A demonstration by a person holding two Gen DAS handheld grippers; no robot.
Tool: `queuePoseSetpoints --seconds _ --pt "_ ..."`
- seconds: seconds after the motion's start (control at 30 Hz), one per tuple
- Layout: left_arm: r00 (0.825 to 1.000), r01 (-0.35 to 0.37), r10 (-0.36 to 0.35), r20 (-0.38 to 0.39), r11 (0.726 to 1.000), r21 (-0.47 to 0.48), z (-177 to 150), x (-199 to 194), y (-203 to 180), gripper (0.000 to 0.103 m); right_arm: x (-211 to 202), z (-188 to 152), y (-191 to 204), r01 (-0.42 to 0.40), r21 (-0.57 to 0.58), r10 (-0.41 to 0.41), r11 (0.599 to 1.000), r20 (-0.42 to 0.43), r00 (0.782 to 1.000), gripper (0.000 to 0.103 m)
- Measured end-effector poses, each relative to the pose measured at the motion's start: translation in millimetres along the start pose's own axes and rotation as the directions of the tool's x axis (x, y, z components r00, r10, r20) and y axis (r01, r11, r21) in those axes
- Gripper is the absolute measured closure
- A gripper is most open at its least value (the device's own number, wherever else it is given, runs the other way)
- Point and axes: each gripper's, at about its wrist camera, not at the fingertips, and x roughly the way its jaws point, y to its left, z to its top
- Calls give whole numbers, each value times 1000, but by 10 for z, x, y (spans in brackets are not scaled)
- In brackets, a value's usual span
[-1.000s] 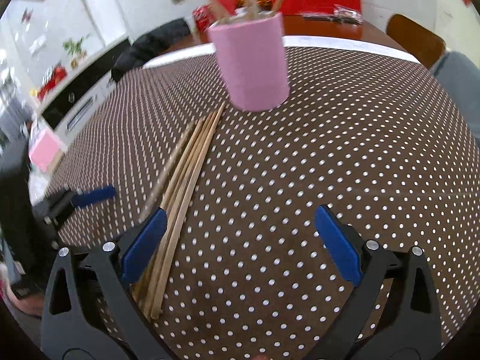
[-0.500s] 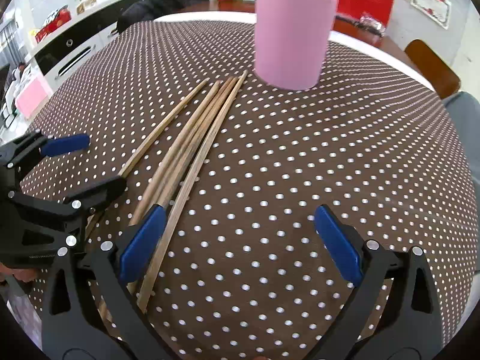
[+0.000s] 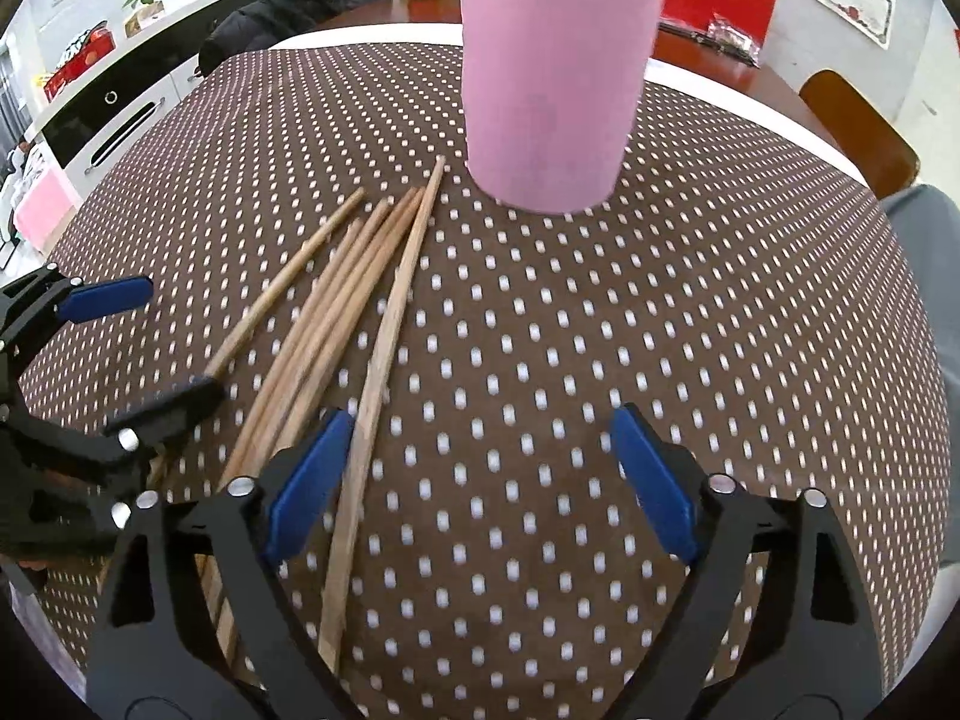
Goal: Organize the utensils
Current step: 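Close the right tool on a wooden stick while the left tool grasps one too, then lift both held sticks over the pink cup and drop them in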
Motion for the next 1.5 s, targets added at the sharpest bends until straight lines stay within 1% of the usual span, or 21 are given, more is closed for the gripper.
queuePoseSetpoints --seconds 0.03,0.07,0.1,0.13,0.17,0.2,0.27,0.37,0.43,0.53,0.63,0.8,0.87,0.93,1.07,1.13,1.23,1.33,1.43,1.47,1.5 --pt "1000 16 -16 -6 1000 -1 33 27 1 22 20 52 12 -3 -2 3 1000 0 1000 29" --pt "999 33 -33 -11 999 -6 52 53 -3 26 40 86 37 -2 -12 2 1000 0 1000 37" --pt "999 51 -51 -13 999 -9 102 69 6 36 59 132 63 -2 -24 2 1000 0 1000 49" --pt "998 59 -59 -9 998 2 132 67 -6 59 70 178 101 -12 -39 12 999 0 1000 57" --pt "998 68 -68 -12 998 7 180 68 -3 73 77 211 133 -11 -53 11 999 -2 1000 72" --pt "997 77 -77 -19 997 5 203 77 3 95 81 238 178 -16 -75 15 997 -8 1000 83" --pt "993 115 -115 -20 993 -9 211 92 25 98 74 238 226 -23 -99 22 995 -12 1000 96" --pt "994 105 -105 21 993 -49 174 46 74 98 34 180 131 -87 -43 87 995 5 996 97" --pt "993 109 -104 61 990 -87 140 -25 98 98 -37 118 9 -150 10 150 989 47 988 97" --pt "987 111 -93 132 984 -138 164 -154 152 98 -168 46 -159 -195 59 188 979 110 976 97" --pt "974 127 -89 208 976 -178 229 -274 205 98 -327 -65 -290 -266 101 245 959 182 952 97" --pt "934 168 -88 346 964 -207 316 -523 226 98 -611 -130 -454 -357 141 300 923 314 901 97" --pt "912 188 -89 401 959 -213 382 -630 237 98 -736 -144 -548 -392 141 320 909 367 873 97" --pt "892 201 -86 444 955 -220 429 -721 242 98 -843 -98 -581 -405 133 324 904 406 855 97" --pt "848 227 -87 522 951 -210 576 -898 251 98 -1138 -44 -653 -434 107 328 895 502 800 97" --pt "819 242 -95 566 951 -191 662 -1030 249 98 -1251 40 -705 -438 100 319 893 547 774 97" --pt "769 264 -107 630 951 -161 857 -1162 225 98 -1373 190 -704 -433 100 289 896 610 738 97" --pt "721 317 -143 678 938 -140 1049 -1248 231 98 -1451 400 -786 -424 107 253 899 662 705 97" --pt "657 392 -201 727 914 -102 1294 -1293 241 98 -1516 611 -859 -394 111 209 913 701 682 97" --pt "628 424 -227 745 902 -82 1402 -1297 252 98 -1534 706 -883 -383 113 191 917 718 669 97" --pt "609 442 -240 756 894 -72 1439 -1327 234 98 -1551 785 -905 -373 117 175 920 731 660 97"
